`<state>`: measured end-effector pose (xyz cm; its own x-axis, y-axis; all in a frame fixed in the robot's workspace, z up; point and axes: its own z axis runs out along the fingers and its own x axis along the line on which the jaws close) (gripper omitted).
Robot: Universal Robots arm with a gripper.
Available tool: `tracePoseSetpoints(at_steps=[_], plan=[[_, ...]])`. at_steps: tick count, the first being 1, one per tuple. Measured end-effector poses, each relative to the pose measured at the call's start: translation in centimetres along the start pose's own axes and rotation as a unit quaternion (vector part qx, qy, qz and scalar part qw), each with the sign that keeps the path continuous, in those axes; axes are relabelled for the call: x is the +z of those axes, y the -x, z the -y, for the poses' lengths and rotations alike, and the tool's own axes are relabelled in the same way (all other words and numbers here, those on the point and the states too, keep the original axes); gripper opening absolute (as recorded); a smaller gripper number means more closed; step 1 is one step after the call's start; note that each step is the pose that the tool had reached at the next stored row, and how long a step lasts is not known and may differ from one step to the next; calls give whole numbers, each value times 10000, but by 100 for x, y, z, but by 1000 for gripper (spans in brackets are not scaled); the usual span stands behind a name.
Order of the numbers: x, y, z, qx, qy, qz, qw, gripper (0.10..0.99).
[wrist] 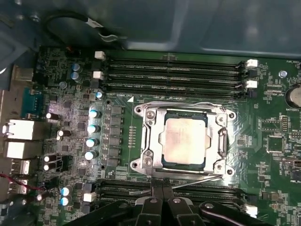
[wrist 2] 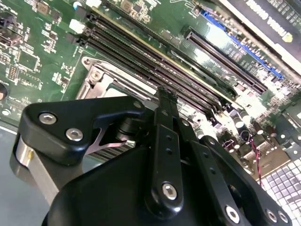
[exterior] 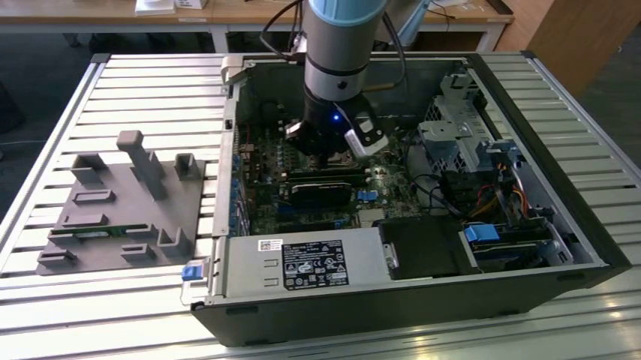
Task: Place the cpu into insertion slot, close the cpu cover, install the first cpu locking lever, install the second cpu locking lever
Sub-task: 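Install the second cpu locking lever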
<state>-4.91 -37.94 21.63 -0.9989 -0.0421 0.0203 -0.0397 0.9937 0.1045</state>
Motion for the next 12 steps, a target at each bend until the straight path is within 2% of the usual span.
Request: tracePoseSetpoints(at_steps=[2,4,6,8,9,12], plan=[[23,-1,2,-1,25,2,10000,106],[44,-3,5,-2,72,3,10000,106],[56,-3,10,-4,145,6,9999,106],[56,-8,32,-7,245,10,9997,106],[55,-14,44,-10,274,11,9996,106],[54,-43,77,-37,300,8,9995,106]])
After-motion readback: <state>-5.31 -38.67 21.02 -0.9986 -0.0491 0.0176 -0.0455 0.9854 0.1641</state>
